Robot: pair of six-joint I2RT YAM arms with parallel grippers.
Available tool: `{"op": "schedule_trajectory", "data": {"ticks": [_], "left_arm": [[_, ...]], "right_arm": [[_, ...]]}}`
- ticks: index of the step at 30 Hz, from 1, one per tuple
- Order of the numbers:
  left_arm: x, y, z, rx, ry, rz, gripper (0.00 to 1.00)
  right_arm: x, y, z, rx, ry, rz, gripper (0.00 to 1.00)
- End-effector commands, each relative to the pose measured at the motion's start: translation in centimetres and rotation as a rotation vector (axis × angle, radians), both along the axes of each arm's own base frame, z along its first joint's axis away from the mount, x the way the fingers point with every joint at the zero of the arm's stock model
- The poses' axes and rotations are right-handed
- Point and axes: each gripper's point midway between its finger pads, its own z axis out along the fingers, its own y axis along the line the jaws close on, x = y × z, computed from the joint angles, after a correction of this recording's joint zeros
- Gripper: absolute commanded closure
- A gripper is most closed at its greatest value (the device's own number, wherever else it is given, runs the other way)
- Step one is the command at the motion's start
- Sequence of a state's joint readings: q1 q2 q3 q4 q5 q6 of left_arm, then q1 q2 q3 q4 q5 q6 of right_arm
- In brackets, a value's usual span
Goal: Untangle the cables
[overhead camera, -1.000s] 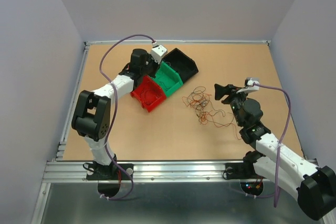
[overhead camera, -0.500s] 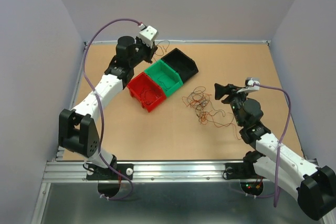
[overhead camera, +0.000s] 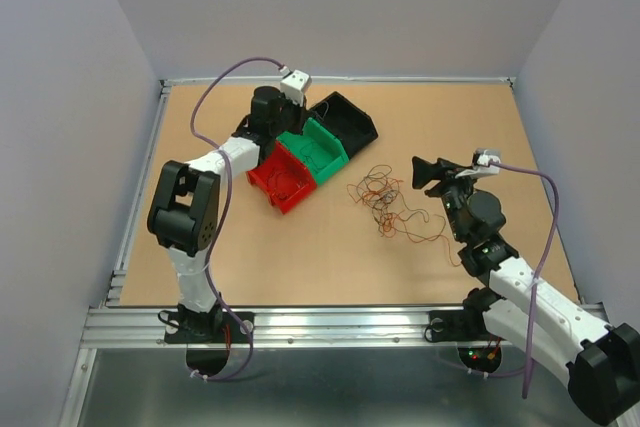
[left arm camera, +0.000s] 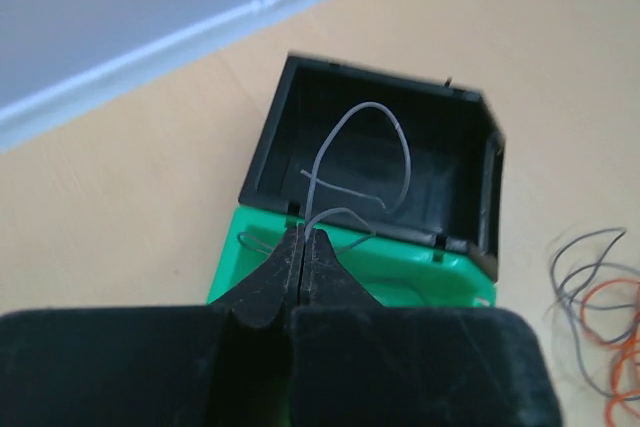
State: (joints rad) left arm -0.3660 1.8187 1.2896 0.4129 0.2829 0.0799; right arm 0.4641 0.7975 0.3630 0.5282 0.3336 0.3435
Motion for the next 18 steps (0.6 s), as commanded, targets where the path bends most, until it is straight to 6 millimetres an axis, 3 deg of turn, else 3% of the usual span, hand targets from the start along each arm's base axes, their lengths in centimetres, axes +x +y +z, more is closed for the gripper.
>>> {"op": "schedule_trajectory", "data": {"ticks": [1,2,6,10,13,14,18], "left_arm": [[0.8,0.5,0.2,0.015,-0.069,0.043,1.0],[0.3,0.7,-0.9,0.035,-0.052,0.04,1.0],[-1.7,1.3,-1.6,0.114,-0.047,0.003,1.0],[-3.4,1.7,-5.1,0.216,0.057,-0.031,0.99],[-4.0,1.4,-5.7,0.24,0.084,-0.077,0.68],[-4.1,1.4,-5.0,0.241,0.067,-0.076,0.6],[-4.4,2.1,-2.4,0.249,0.001,-0.063,0.64]], "right_arm": [[-0.3,-0.8,1.2,0.022,-0.056,-0.032,0.28],[-0.3,-0.9,1.1,0.02,-0.056,-0.036,0.28],[-0.4,-1.1,1.2,0.02,-0.061,-0.043,0.28],[-0.4,-0.9,1.3,0.028,-0.061,-0.031,0.28],[-0.2,-0.5,1.2,0.026,-0.053,-0.017,0.28],[-0.1,-0.4,1.1,0.024,-0.048,-0.014,0.28],[0.4,0.1,0.5,0.012,-0.023,-0.006,0.28]]}}
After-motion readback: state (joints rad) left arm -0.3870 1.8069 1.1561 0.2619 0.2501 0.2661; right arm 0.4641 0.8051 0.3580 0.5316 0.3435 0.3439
